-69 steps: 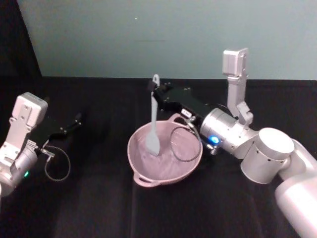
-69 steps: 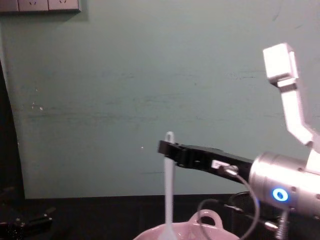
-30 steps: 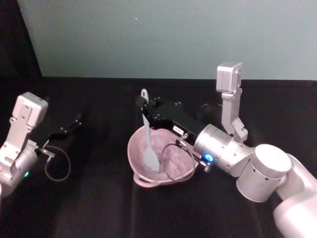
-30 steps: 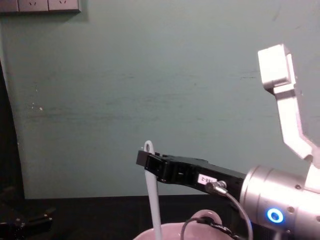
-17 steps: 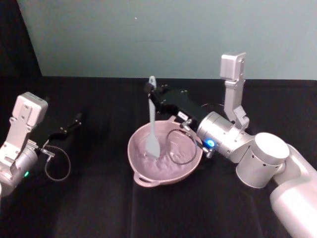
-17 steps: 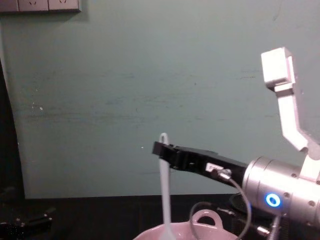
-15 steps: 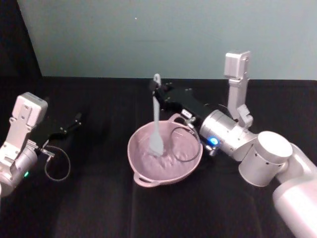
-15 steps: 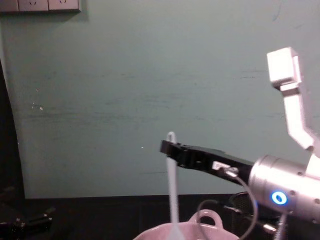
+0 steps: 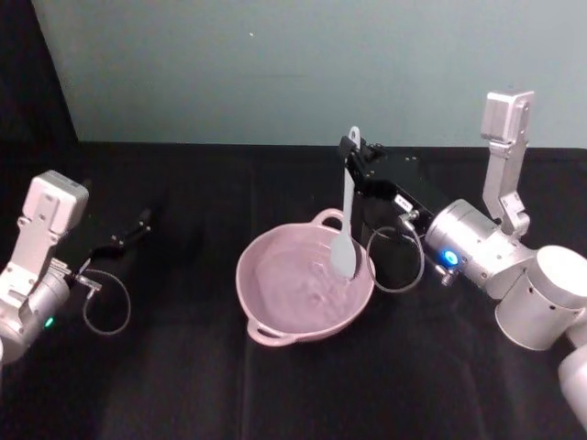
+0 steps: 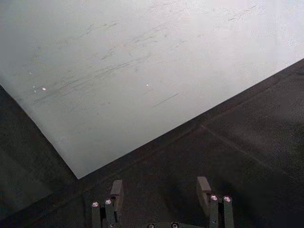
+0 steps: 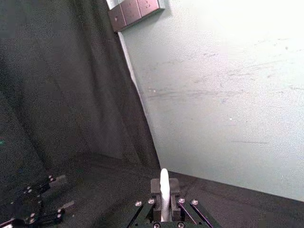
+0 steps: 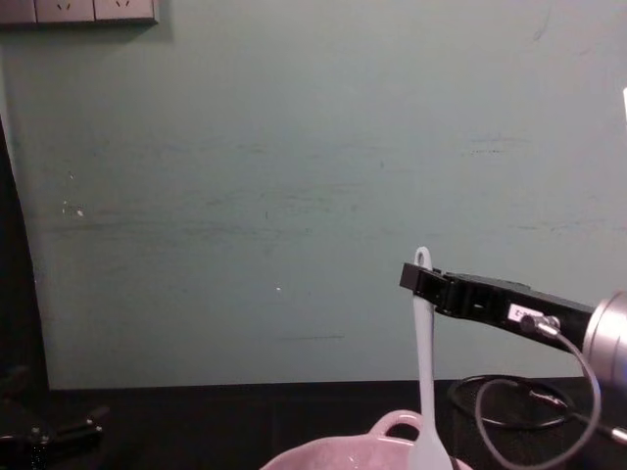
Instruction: Use the one hand to pick up the spoon and stir the clear water in the bowl.
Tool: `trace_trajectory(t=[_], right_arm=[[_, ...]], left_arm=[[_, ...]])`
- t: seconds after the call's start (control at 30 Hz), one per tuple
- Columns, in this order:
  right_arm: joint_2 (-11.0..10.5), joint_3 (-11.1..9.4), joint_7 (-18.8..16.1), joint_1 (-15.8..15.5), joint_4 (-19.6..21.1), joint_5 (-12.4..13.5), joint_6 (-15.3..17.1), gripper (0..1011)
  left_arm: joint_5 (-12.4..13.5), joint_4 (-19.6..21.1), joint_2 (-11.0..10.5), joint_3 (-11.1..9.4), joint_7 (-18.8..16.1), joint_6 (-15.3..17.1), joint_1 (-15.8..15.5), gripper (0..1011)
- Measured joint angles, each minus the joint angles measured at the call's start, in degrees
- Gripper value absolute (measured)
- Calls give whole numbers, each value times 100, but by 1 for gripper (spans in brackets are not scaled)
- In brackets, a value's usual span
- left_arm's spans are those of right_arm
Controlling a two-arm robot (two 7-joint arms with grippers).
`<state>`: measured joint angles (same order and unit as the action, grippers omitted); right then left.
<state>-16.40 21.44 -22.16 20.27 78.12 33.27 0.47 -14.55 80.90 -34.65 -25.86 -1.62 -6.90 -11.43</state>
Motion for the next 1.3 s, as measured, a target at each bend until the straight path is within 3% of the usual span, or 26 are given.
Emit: trace_trajectory(t=[0.17,0.33,0.7,0.97,1.17,1.3], right_arm=[[-31,12,12,-147,197,-23,45,110],[25,173,-33,-255,299,-61,96,110],[280,506,-229,-139,200,-91,95,111],[524,564,-441,199,-354,14,-64,110],[712,463,-519,518,-969,103,-315,110],[759,382,-413,647,-1208,22,-486,110]], left_arm=[[0,0,0,0,0,0,0,1011],[0,0,0,0,0,0,0,1011],[0,0,0,0,0,0,0,1011],[0,0,0,0,0,0,0,1011],[0,0,0,0,0,0,0,1011],[0,0,0,0,0,0,0,1011]])
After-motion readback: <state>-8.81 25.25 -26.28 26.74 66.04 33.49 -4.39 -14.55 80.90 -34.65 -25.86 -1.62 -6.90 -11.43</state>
